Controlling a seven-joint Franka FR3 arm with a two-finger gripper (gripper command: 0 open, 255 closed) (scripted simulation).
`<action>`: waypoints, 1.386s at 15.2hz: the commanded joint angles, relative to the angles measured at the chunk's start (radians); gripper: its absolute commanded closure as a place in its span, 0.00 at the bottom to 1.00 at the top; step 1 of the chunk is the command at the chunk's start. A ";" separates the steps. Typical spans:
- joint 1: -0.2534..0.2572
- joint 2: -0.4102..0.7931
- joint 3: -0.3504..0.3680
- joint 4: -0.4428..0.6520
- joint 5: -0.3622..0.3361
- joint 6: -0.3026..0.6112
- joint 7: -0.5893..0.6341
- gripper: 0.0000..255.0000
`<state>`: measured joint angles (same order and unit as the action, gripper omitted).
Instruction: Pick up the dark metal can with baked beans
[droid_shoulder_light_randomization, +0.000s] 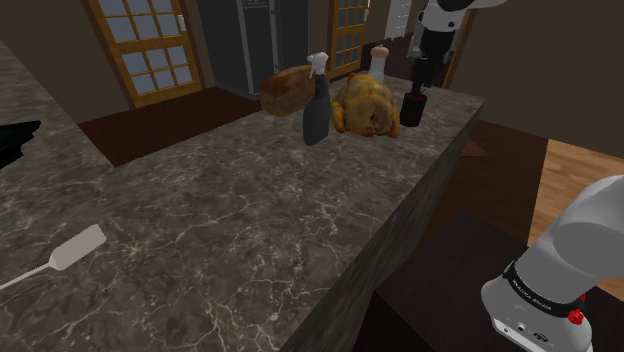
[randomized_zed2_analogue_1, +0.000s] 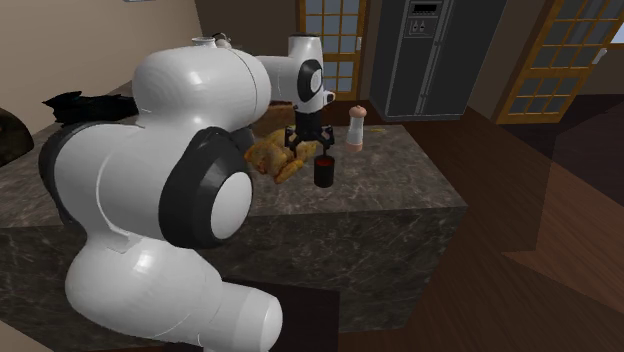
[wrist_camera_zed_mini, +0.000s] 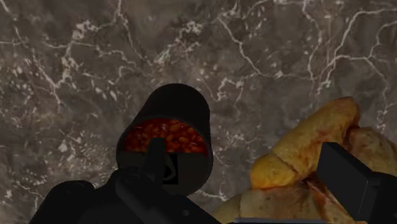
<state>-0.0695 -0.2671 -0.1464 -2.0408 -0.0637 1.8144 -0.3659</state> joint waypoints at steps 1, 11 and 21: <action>-0.006 0.084 -0.022 0.063 0.014 0.010 -0.034 0.00; -0.021 0.219 -0.050 0.107 0.044 0.082 -0.085 0.00; -0.021 0.223 -0.051 0.089 0.045 0.105 -0.086 1.00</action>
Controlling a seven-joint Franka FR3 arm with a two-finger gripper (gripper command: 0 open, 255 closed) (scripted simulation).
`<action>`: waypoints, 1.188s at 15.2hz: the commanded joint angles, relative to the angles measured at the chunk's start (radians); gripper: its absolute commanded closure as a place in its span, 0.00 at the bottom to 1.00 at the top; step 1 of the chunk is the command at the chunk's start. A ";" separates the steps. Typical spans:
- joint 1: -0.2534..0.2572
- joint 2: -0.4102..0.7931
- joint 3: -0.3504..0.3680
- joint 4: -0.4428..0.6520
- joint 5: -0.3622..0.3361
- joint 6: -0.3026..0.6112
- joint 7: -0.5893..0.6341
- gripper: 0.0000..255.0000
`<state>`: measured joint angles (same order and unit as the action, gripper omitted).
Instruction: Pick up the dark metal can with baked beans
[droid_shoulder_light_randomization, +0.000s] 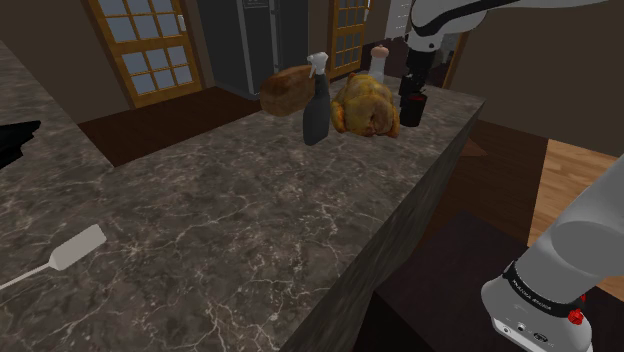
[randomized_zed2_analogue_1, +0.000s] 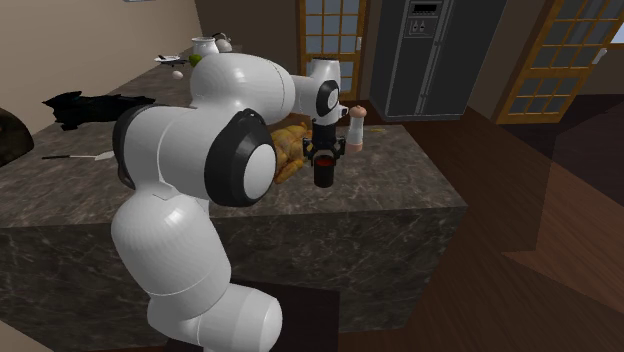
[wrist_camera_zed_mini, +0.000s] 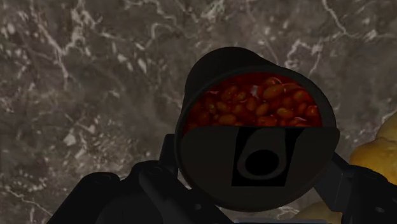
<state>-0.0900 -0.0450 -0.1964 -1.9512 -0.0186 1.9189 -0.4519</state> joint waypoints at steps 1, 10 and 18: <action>-0.001 0.001 -0.001 -0.001 -0.001 0.001 0.000 1.00; 0.000 -0.009 0.001 0.084 -0.002 -0.094 0.001 1.00; 0.001 -0.006 0.001 0.195 -0.001 -0.202 -0.001 1.00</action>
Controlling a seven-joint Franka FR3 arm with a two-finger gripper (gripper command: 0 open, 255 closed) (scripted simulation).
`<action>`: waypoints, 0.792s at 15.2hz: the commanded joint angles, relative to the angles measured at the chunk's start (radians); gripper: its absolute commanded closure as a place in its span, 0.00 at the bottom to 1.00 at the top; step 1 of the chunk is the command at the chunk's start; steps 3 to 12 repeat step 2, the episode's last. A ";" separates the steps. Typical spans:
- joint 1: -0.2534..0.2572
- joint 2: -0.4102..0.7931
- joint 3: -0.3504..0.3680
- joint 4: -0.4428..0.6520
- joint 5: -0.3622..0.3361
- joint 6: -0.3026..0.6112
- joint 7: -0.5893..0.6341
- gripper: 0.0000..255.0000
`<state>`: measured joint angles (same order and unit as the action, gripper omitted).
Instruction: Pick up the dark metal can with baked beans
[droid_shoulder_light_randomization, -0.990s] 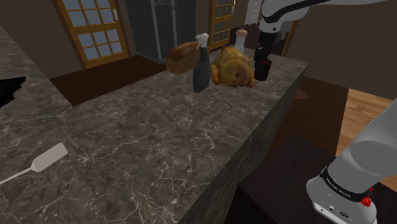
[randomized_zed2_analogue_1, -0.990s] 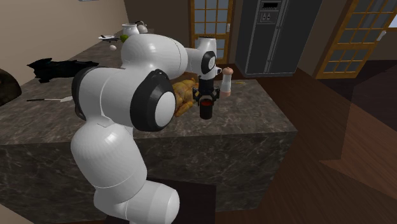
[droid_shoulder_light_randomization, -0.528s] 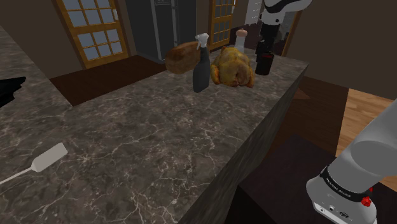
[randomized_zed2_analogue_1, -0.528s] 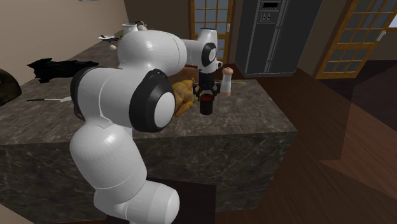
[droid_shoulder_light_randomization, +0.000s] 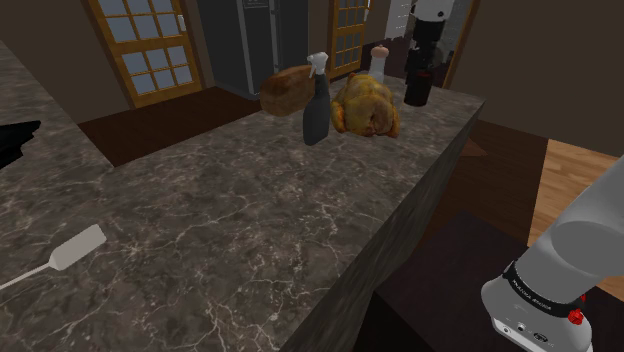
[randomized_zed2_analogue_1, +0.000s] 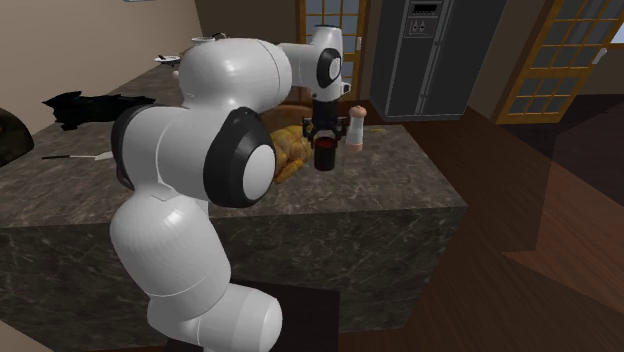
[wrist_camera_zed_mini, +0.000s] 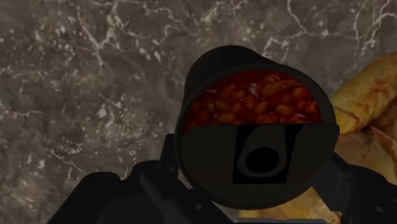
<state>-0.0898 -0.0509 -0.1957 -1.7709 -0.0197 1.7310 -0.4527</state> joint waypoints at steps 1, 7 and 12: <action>0.000 0.000 0.000 0.016 0.000 -0.016 0.000 1.00; 0.000 0.000 0.000 0.017 0.000 -0.016 0.000 1.00; 0.000 0.000 0.000 0.017 0.000 -0.016 0.000 1.00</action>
